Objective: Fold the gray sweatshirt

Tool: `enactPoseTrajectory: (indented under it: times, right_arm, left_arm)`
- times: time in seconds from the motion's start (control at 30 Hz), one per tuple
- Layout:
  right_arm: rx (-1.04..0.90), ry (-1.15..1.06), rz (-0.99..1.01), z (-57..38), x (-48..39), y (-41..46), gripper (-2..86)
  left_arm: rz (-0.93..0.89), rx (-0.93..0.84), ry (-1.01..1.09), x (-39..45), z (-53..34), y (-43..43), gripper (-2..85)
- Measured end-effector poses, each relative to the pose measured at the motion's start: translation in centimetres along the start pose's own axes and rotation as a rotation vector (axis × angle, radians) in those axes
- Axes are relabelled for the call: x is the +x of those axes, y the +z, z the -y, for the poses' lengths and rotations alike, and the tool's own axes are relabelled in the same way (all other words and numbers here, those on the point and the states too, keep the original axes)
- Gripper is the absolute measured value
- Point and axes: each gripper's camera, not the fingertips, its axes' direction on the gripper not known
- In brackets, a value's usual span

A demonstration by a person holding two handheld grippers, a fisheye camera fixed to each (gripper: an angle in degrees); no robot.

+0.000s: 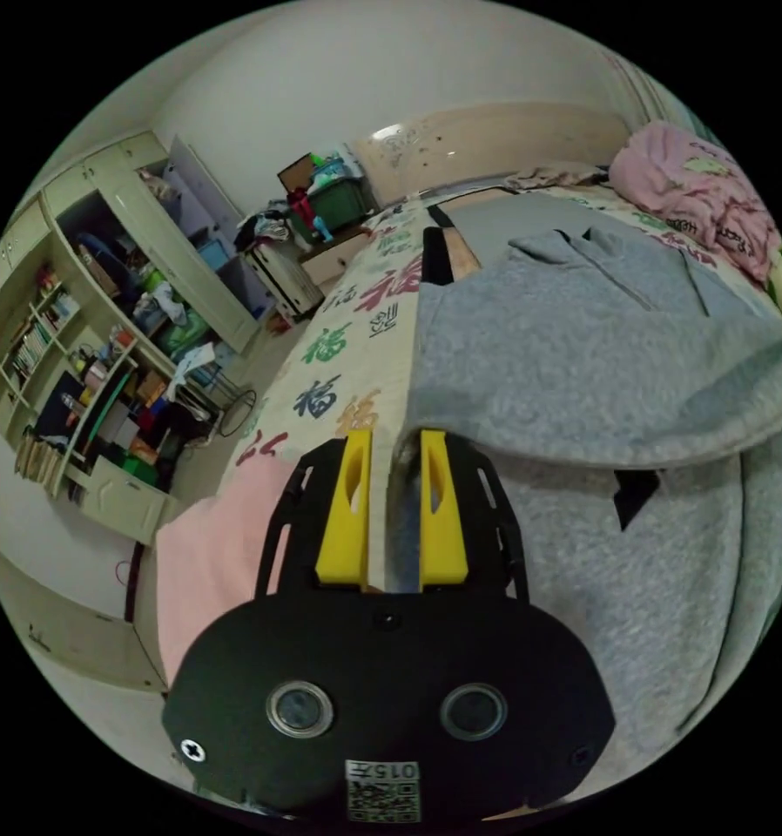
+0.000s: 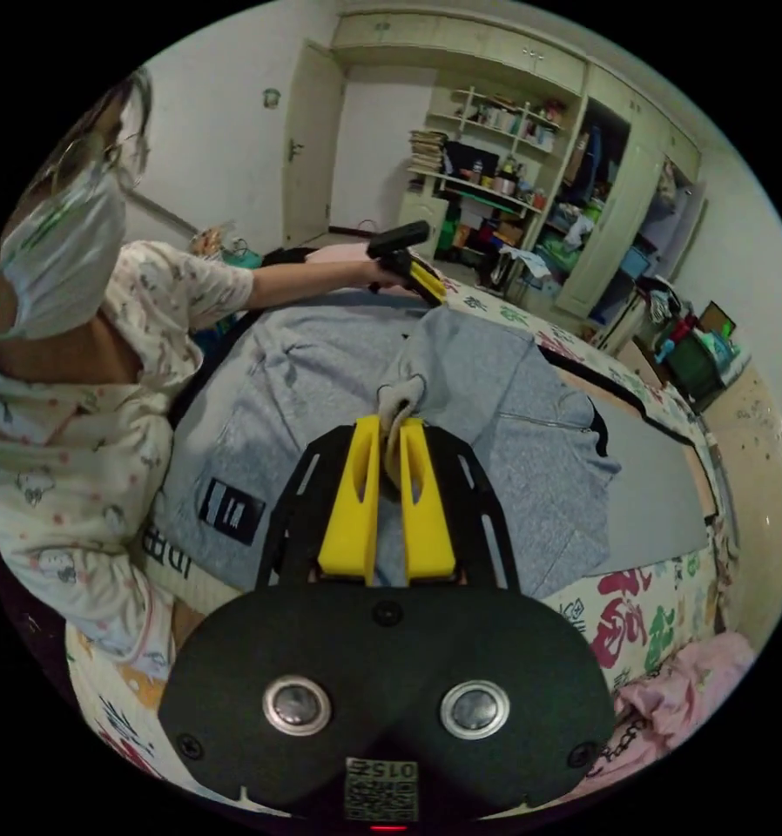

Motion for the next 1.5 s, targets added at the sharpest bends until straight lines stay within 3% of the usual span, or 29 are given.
enactPoseTrajectory:
  times: [0.13,0.23,0.4,0.5,0.6,0.7,0.9,0.93,1.07,1.13,1.17,1.23,1.3,1.4,1.5]
  right_arm:
    - [-0.076,-0.288,0.058,-0.6,-5.0,-0.3,4.9]
    - [0.046,-0.404,0.173,-0.4,-6.1,-2.6,7.0]
    - [0.182,-0.190,0.102,0.1,-3.1,-5.4,4.9]
    - [0.099,-0.074,0.116,1.6,-0.9,-4.1,1.2]
    - [-0.048,-0.055,0.204,3.4,0.2,-1.6,2.9]
    - [-0.320,0.001,0.169,4.7,0.8,2.3,4.7]
    - [-0.313,0.028,0.179,6.2,1.5,0.6,4.3]
    - [-0.309,0.013,0.166,6.6,1.3,0.0,4.2]
    - [-0.320,-0.034,0.103,7.9,0.1,-2.6,4.3]
    - [-0.312,-0.068,0.051,8.5,-0.7,-3.7,4.2]
    - [-0.300,-0.095,0.019,9.0,-1.1,-4.2,4.2]
    - [-0.289,-0.120,-0.006,9.6,-1.3,-4.5,4.2]
    - [-0.315,-0.111,0.009,10.2,-0.7,-4.1,4.2]
    - [-0.359,-0.057,0.074,11.0,1.3,-3.4,4.3]
    - [-0.325,-0.012,0.132,11.3,3.3,-4.2,4.4]
  left_arm:
    - [-0.003,0.025,-0.006,-0.3,-1.7,-0.3,4.0]
    - [0.042,0.036,-0.023,-0.7,-2.5,-1.5,2.4]
    - [0.032,0.028,-0.053,-2.9,-2.7,-2.3,2.0]
    - [0.037,0.027,-0.052,-3.7,-2.6,-2.7,2.2]
    - [0.056,0.016,-0.039,-4.3,-2.2,-2.6,2.2]
    - [0.058,0.014,-0.038,-5.5,-1.9,-2.6,2.2]
    - [-0.003,-0.013,0.014,-8.9,-1.1,-4.0,1.7]
    - [-0.010,0.008,0.029,-9.2,-1.2,-5.0,1.6]
    - [0.053,0.366,0.075,-8.7,-1.4,-14.6,1.1]
    - [-0.058,0.542,0.205,-5.8,-1.1,-17.6,0.8]
    - [-0.204,0.606,0.341,-3.3,-0.5,-18.5,0.8]
    - [-0.445,0.590,0.573,1.3,0.9,-18.5,0.9]
    - [-0.663,0.436,0.809,7.8,2.8,-17.2,1.1]
    - [-0.645,0.301,0.947,13.0,3.0,-15.7,1.0]
    - [-0.631,0.283,0.935,13.1,3.0,-14.2,0.9]
